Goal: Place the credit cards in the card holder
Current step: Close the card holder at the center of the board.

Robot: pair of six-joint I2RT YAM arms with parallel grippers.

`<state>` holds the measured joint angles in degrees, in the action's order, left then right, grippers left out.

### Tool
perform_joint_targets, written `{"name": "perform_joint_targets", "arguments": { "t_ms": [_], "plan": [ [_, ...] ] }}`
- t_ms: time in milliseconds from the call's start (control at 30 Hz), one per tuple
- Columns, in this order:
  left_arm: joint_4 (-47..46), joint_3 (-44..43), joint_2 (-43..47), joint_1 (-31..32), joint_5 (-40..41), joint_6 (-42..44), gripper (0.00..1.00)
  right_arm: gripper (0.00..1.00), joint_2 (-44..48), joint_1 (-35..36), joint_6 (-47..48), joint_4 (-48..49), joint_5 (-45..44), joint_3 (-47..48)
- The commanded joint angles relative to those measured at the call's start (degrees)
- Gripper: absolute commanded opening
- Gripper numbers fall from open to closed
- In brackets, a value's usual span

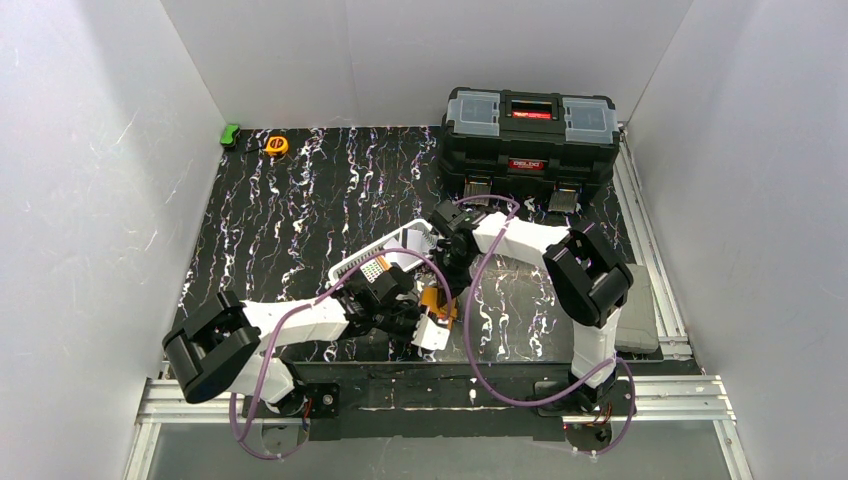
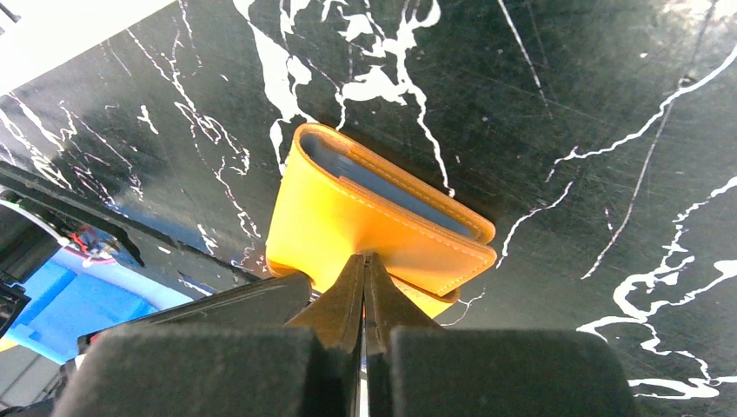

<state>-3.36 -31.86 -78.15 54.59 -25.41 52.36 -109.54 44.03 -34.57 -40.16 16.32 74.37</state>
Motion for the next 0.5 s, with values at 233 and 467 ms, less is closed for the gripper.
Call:
{"name": "perform_joint_targets", "arguments": {
  "t_ms": [233, 467],
  "plan": [
    [15.1, -11.8, 7.3, 0.1, 6.1, -7.0, 0.86, 0.21, 7.4, 0.2, -0.4, 3.6, -8.3, -1.4],
    [26.5, -8.4, 14.9, -8.9, -5.9, 14.7, 0.85, 0.2, 10.9, 0.1, -0.2, 2.1, -10.1, -2.7]
  ]
}}
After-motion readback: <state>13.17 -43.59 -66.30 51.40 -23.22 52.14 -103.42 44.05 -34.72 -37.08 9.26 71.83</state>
